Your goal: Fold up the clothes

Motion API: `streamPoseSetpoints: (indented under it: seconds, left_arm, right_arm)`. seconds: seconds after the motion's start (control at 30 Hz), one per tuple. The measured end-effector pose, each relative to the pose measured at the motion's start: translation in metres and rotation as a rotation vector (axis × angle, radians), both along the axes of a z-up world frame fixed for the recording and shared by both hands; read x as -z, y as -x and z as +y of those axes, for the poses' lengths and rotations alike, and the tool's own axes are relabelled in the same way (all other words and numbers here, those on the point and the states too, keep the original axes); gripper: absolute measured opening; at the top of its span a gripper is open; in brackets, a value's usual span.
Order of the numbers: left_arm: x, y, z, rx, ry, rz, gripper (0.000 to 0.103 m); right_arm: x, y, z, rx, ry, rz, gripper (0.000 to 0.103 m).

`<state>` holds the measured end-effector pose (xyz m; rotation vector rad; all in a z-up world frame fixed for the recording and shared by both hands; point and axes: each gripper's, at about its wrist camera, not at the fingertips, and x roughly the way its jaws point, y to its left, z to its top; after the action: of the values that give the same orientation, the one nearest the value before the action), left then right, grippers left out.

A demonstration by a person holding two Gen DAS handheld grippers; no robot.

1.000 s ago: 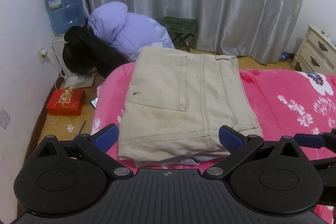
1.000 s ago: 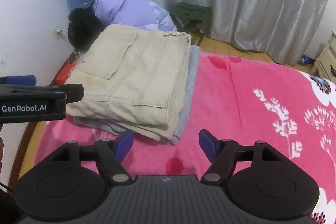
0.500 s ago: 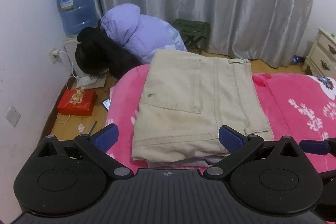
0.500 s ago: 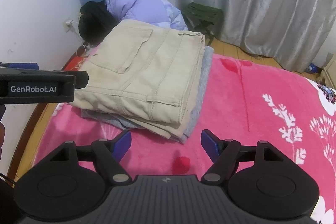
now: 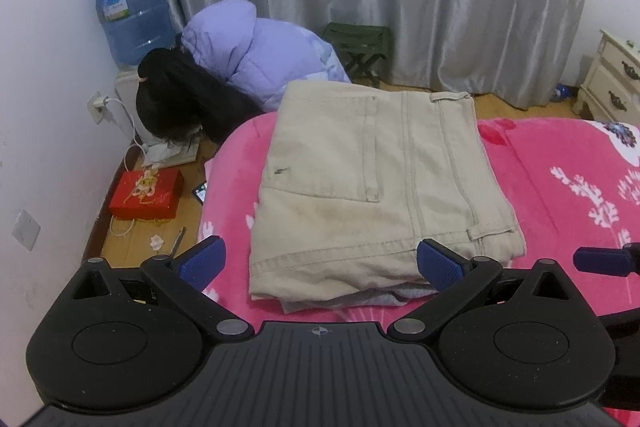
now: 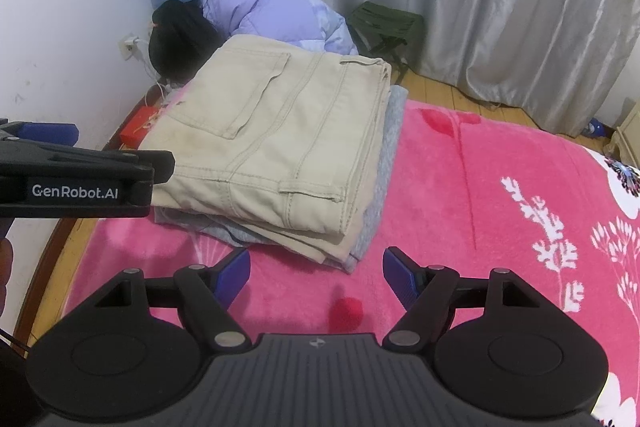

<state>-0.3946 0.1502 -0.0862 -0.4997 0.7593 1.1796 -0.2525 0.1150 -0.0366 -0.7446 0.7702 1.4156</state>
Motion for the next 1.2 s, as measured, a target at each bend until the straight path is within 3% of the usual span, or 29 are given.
streamPoseSetpoints:
  seconds: [1.2]
  left_arm:
    - [0.002, -0.0005, 0.0029, 0.009, 0.018, -0.002, 0.102]
  right_arm:
    - [0.0025, 0.0036, 0.0004, -0.009, 0.008, -0.009, 0.078]
